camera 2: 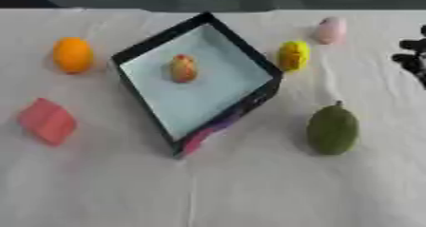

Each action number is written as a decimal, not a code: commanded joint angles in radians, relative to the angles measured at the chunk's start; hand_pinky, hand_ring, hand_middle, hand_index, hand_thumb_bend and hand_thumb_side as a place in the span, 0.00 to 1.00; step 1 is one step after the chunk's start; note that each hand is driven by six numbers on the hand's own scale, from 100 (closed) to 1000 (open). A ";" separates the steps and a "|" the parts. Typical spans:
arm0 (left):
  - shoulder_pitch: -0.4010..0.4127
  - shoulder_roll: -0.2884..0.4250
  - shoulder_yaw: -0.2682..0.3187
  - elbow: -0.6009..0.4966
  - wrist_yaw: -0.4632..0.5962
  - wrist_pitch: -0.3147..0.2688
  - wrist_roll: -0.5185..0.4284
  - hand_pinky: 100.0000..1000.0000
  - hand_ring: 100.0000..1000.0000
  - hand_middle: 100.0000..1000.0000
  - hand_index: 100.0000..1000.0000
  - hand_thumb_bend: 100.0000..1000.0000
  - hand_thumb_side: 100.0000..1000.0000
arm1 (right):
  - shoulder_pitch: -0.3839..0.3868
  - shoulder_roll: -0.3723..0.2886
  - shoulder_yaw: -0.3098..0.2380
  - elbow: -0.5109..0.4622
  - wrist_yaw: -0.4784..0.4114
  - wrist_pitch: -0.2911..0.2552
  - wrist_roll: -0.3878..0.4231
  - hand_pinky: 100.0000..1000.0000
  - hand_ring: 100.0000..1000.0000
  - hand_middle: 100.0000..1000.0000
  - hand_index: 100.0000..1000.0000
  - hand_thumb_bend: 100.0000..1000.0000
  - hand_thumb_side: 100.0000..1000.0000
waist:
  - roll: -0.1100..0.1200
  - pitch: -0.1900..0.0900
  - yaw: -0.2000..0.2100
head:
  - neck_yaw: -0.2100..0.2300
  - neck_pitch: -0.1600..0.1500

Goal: Pick up objects on the table and place them in the box.

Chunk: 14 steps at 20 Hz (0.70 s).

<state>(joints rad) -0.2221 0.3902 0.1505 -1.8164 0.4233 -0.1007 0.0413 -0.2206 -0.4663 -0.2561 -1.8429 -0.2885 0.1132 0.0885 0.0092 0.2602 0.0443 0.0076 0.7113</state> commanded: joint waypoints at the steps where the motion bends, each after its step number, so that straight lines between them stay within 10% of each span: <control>1: -0.010 0.036 0.009 -0.021 -0.001 -0.002 -0.004 0.88 0.74 0.69 0.85 0.00 0.68 | -0.011 -0.058 -0.002 -0.010 0.015 -0.006 0.032 0.95 0.79 0.79 0.95 0.00 0.46 | -0.008 -0.020 -0.003 | 0.001 0.014; 14: 0.008 0.049 0.012 -0.014 -0.021 0.003 -0.013 0.88 0.75 0.70 0.84 0.00 0.69 | 0.041 -0.329 0.088 0.013 0.125 -0.093 0.176 0.95 0.84 0.87 0.98 0.00 0.15 | -0.030 -0.034 -0.010 | -0.009 0.013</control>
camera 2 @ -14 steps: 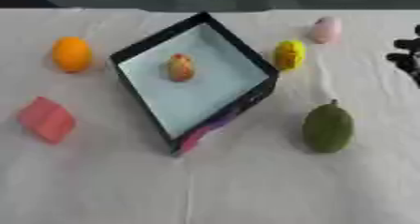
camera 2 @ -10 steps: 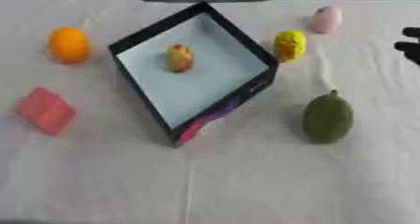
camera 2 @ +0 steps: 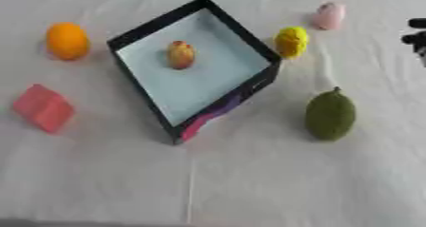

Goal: Pick up objects on the table and place them in the box.

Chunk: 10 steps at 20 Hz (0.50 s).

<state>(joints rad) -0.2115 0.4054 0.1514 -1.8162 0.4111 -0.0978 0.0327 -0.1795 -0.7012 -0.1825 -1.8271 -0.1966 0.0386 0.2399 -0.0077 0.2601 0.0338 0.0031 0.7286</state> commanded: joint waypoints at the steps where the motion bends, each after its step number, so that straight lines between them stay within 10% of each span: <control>1: -0.002 0.035 0.010 -0.014 -0.010 0.000 -0.005 0.88 0.75 0.70 0.84 0.00 0.69 | 0.004 -0.126 0.027 -0.002 0.047 -0.027 0.033 0.94 0.84 0.87 0.98 0.00 0.14 | -0.014 -0.034 0.001 | -0.006 -0.005; 10: 0.005 0.042 0.002 -0.011 -0.024 0.001 -0.014 0.88 0.75 0.70 0.84 0.00 0.70 | 0.001 -0.439 0.176 -0.062 0.156 -0.065 0.063 0.90 0.84 0.85 0.94 0.00 0.16 | -0.023 -0.034 0.009 | -0.021 -0.026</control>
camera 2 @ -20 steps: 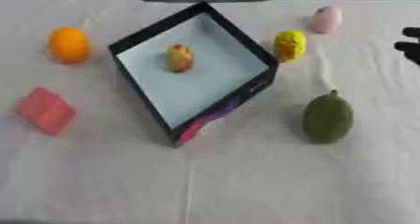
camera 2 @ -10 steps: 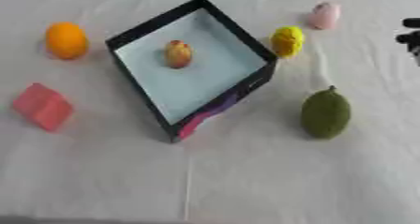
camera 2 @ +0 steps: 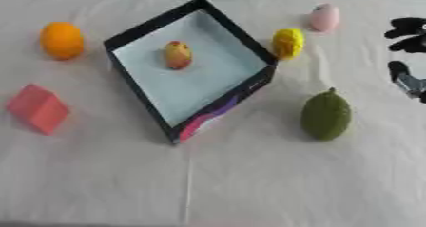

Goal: Pick up objects on the table and place them in the box.

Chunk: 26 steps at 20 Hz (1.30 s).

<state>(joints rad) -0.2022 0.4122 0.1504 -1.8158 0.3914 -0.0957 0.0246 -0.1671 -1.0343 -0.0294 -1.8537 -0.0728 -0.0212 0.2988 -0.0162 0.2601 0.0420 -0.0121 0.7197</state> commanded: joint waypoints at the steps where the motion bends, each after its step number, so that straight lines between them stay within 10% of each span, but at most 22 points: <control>1: -0.004 0.037 0.001 -0.011 -0.005 0.000 -0.008 0.88 0.75 0.70 0.84 0.00 0.70 | -0.014 -0.131 0.039 -0.048 0.050 -0.004 0.006 0.89 0.84 0.84 0.94 0.00 0.17 | -0.015 -0.035 0.002 | -0.008 -0.017; 24: -0.006 0.032 -0.015 -0.009 -0.007 0.006 -0.028 0.88 0.75 0.70 0.84 0.00 0.70 | -0.082 -0.113 0.210 -0.079 0.266 0.070 0.077 0.91 0.81 0.79 0.94 0.00 0.39 | -0.013 -0.034 0.015 | -0.029 -0.016; 26: -0.006 0.032 -0.016 -0.008 -0.008 0.006 -0.030 0.88 0.75 0.70 0.84 0.00 0.70 | -0.086 -0.106 0.214 -0.076 0.269 0.065 0.083 0.92 0.81 0.79 0.94 0.11 0.46 | -0.013 -0.033 0.015 | -0.030 -0.014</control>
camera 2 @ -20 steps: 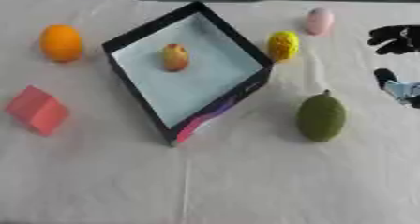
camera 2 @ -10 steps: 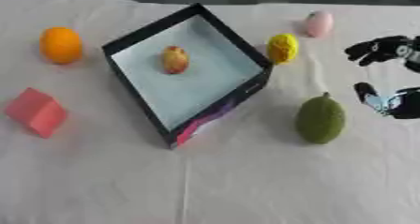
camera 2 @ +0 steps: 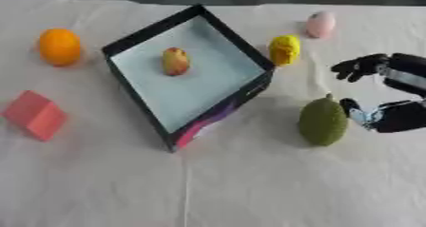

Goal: Pick up objects on the table and place them in the box.

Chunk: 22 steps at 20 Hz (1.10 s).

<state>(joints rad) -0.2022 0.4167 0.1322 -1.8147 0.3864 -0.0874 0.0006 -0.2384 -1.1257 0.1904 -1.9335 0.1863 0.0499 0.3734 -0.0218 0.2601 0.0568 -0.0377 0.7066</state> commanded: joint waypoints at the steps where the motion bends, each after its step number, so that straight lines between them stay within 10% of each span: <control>1: -0.005 0.028 0.001 -0.009 -0.003 -0.002 -0.007 0.88 0.75 0.70 0.84 0.00 0.70 | -0.017 -0.013 -0.003 0.005 0.013 -0.009 0.012 0.92 0.81 0.79 0.94 0.26 0.51 | -0.007 -0.033 0.000 | -0.006 0.000; 8: -0.006 0.028 -0.005 -0.009 -0.005 -0.002 -0.016 0.88 0.75 0.69 0.84 0.00 0.71 | -0.028 0.005 0.035 0.044 0.093 -0.029 0.033 0.97 0.84 0.81 0.95 0.40 0.65 | -0.007 -0.033 0.001 | -0.007 -0.002; 22: -0.007 0.026 -0.008 -0.010 -0.007 -0.002 -0.022 0.88 0.75 0.69 0.83 0.00 0.71 | -0.041 0.048 0.070 0.142 0.204 -0.069 0.045 0.98 0.86 0.81 0.97 0.39 0.56 | -0.004 -0.026 0.003 | -0.006 -0.009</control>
<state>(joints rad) -0.2022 0.4167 0.1214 -1.8099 0.3817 -0.0874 -0.0173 -0.2682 -1.0585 0.2669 -1.7961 0.3797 -0.0152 0.4170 -0.0218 0.2601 0.0603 -0.0434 0.7066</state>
